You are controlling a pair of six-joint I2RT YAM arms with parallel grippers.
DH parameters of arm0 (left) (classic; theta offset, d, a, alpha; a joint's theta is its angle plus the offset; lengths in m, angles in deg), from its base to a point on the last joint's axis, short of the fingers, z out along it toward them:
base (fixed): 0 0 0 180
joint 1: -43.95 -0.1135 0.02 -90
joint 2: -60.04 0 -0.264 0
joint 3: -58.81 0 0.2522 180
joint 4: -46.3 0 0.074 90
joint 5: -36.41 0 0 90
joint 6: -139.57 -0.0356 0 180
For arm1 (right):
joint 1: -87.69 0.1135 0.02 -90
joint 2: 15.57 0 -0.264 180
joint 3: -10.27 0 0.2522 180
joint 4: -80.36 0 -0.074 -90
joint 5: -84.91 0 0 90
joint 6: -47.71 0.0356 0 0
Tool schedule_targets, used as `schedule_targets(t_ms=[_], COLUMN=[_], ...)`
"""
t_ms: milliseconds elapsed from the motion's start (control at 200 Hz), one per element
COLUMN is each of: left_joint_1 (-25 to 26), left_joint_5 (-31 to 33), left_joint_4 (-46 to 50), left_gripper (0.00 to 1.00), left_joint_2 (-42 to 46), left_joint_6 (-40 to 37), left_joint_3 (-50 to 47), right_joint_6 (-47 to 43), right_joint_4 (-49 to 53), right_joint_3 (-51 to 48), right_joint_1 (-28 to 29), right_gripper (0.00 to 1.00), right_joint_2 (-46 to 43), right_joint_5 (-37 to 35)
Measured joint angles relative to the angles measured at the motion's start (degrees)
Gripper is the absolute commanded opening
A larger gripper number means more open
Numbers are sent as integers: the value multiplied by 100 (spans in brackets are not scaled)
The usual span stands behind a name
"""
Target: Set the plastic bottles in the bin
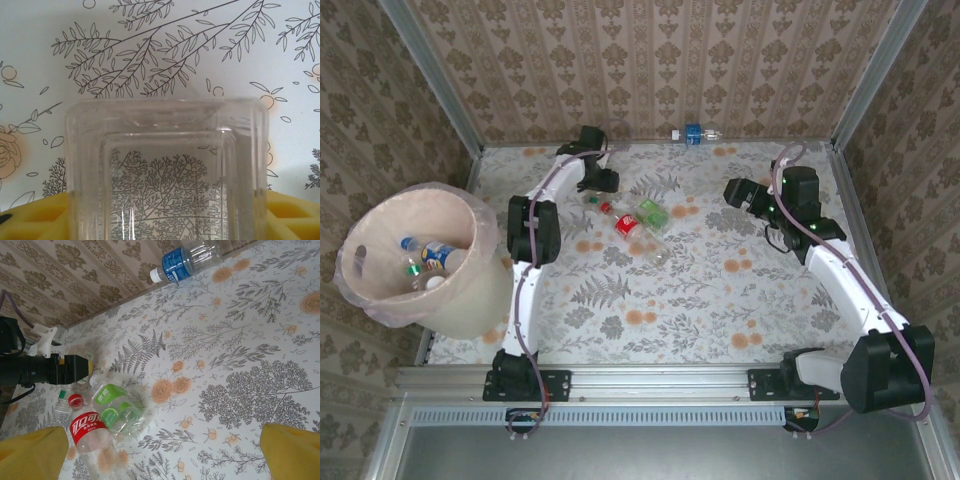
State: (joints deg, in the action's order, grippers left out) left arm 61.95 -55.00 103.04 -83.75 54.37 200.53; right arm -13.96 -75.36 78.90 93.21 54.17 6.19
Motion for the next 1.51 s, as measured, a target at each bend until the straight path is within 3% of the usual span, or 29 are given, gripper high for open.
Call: schedule_targets(t_ms=[265,820,1125,1345,1505], left_joint_1=[-15,79,748,743,737], left_joint_5=[225,243,227,372,905], left_joint_4=[-240,-841,-870,-787,-417], left_gripper=[58,57,58,59,59], left_joint_2=[579,3716,4964,5877,6428], left_joint_6=[11,417,616,686,656], left_joint_3=[-841,-2564,-3010,-3112,-3126], right_joint_6=[-7,-566,-525,-568,-597], right_joint_4=[-153,-1215,-1816,-2039,-2114], right_joint_3=[-452,-1279,-1576,-1700,-1759], right_joint_1=[83,1279,1296,1296,1296], right_gripper=[100,100,100,100,100], right_joint_2=[-415,-752,-667,-662,-660], right_joint_5=[289,369,136,-79,-208])
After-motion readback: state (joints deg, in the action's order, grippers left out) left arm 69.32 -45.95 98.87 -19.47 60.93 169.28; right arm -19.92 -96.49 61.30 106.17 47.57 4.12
